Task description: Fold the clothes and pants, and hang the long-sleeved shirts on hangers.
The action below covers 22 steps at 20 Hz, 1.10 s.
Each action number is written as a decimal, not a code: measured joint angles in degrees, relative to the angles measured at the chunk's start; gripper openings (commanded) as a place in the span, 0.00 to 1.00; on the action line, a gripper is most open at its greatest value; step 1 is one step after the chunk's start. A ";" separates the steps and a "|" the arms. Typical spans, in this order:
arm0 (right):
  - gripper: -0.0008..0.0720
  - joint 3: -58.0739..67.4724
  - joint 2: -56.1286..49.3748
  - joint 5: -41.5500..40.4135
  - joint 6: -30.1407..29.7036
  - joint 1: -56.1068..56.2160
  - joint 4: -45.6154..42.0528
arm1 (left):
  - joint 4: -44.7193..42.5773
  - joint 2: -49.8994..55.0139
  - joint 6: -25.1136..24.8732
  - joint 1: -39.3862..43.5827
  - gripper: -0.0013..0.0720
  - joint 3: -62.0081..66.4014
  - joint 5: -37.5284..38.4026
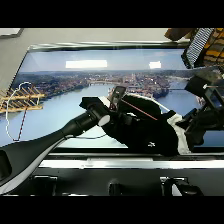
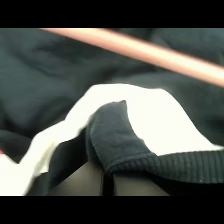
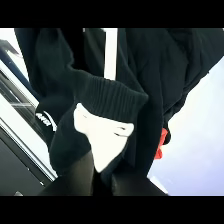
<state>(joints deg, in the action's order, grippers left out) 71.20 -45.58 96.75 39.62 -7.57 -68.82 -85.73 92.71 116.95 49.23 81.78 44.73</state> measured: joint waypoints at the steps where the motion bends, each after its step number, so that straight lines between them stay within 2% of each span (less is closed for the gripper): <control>1: 0.08 0.00 0.24 0.37 0.17 0.00 -0.02 | 1.55 -0.24 -0.50 -1.27 0.06 0.00 0.28; 6: 0.08 0.00 0.94 2.08 0.68 0.02 -0.44 | 11.69 -0.74 -6.51 -6.60 0.06 0.00 -0.11; 12: 0.08 0.00 1.11 4.48 0.85 0.02 -0.61 | 19.47 -0.87 -9.29 -10.88 0.06 0.00 -0.50; 18: 0.08 0.00 1.11 5.25 0.90 0.04 -0.68 | 28.81 -0.92 -14.56 -14.86 0.06 0.00 -0.50; 22: 0.08 0.00 1.20 5.77 0.90 0.04 -0.72 | 31.76 -0.92 -16.00 -17.14 0.06 0.00 -0.33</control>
<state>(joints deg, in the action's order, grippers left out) 71.20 -44.38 102.52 40.51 -7.53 -69.54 -53.98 91.79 100.95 32.10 81.78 44.40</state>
